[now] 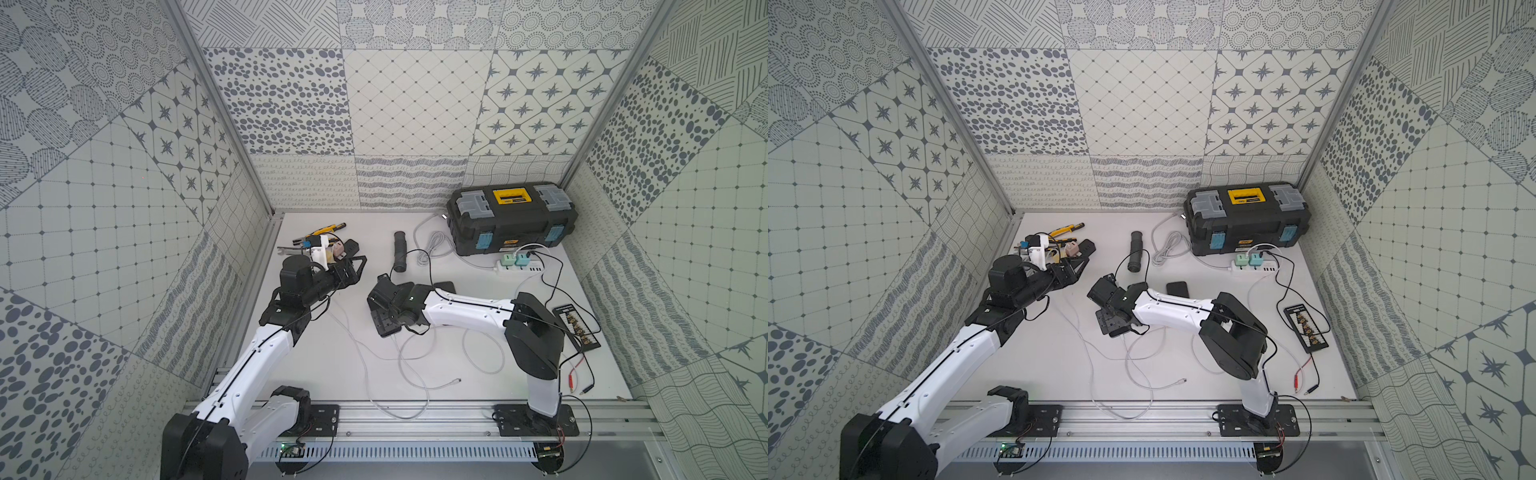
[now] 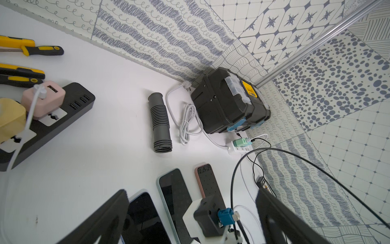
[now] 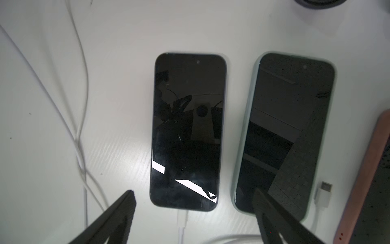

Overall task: Unplug the charging cable from the phone
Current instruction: Pick up the phone at the center of the board.

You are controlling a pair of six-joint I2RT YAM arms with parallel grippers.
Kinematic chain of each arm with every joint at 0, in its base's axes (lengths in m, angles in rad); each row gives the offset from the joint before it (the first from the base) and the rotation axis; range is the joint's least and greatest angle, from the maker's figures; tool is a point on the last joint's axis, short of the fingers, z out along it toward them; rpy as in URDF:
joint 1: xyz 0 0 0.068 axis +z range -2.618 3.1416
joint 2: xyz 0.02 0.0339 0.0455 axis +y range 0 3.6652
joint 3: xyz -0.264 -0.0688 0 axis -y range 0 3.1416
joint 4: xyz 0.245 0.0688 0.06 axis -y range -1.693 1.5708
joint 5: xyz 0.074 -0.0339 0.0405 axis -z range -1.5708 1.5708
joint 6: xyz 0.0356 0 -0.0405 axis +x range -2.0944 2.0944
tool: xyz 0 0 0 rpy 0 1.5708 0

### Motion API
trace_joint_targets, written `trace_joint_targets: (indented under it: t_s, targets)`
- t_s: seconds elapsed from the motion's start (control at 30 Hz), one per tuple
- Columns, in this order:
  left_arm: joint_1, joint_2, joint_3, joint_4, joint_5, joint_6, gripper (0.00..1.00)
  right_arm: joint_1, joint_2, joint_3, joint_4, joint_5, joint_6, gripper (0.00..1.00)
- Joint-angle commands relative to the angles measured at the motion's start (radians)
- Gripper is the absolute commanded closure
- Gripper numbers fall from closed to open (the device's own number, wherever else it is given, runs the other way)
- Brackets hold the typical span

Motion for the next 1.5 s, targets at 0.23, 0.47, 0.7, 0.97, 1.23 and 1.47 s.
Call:
trace_joint_targets:
  t_s: [0.23,0.47,0.7,0.97,1.23,1.47]
  targets:
    - [0.01,-0.025,-0.006,-0.064,-0.108,0.013,0.02,0.029,0.075,0.027,0.088,0.032,0.046,0.1]
    - [0.009,-0.04,-0.013,-0.09,-0.161,0.017,0.02,0.031,0.109,0.032,0.088,0.061,0.07,0.1]
    - [0.009,-0.04,-0.011,-0.093,-0.173,0.016,0.02,0.031,0.135,0.032,0.088,0.069,0.078,0.1]
    - [0.01,-0.041,-0.013,-0.094,-0.179,0.007,0.02,0.032,0.147,0.028,0.088,0.071,0.076,0.17]
    - [0.009,-0.046,-0.011,-0.093,-0.178,-0.004,0.02,0.03,0.117,0.021,0.089,0.074,0.06,0.28]
    - [0.009,-0.049,-0.007,-0.079,-0.162,-0.016,0.02,0.025,0.038,0.022,0.096,0.063,0.04,0.39]
